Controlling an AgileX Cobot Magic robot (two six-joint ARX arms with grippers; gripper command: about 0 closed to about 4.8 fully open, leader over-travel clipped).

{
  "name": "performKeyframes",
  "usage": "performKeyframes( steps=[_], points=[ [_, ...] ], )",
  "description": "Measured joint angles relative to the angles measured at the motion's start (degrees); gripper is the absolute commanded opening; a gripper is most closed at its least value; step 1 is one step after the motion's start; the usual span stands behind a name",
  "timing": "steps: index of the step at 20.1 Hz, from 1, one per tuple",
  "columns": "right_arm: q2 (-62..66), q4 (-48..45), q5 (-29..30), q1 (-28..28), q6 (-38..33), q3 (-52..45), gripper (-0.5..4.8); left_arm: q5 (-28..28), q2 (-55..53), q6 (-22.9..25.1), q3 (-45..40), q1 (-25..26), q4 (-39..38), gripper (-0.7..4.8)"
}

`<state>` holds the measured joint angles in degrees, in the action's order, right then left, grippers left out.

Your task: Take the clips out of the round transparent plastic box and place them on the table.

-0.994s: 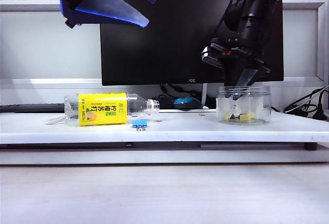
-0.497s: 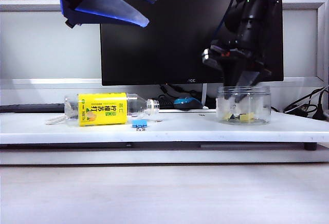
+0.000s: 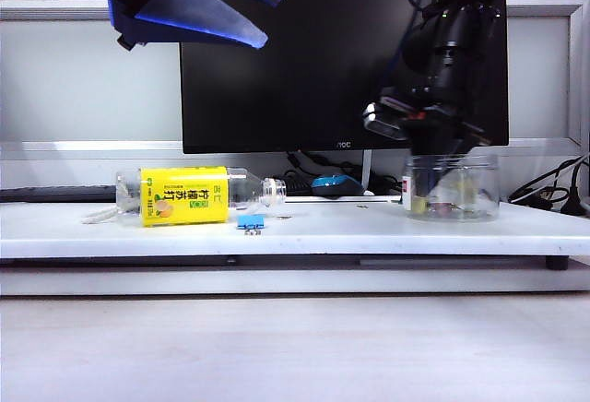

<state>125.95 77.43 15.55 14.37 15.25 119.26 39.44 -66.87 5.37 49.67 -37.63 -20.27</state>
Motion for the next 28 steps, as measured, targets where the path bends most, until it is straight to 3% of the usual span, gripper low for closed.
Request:
performKeyframes(
  steps=[10,16,21,24,28],
  points=[
    [-0.9,1.4,-0.5,-0.1,0.0,0.3,-0.05,0.0,0.0,0.1,0.0,0.0,0.0,1.84],
    [-3.9,1.7,-0.5,-0.1,-0.9,8.0,-0.05,0.0,0.0,0.2,0.0,0.0,0.1,1.84],
    [-4.5,1.6,5.7,0.8,-1.6,10.0,-0.05,0.0,0.0,0.2,0.0,0.0,0.3,1.84],
    [-3.7,-3.2,13.0,3.0,-1.7,10.0,-0.05,0.0,0.0,0.2,0.0,0.0,0.3,1.84],
    [-1.0,-9.3,13.9,6.2,-1.7,9.9,-0.05,0.0,0.0,0.2,0.0,0.0,0.2,1.84]
  ],
)
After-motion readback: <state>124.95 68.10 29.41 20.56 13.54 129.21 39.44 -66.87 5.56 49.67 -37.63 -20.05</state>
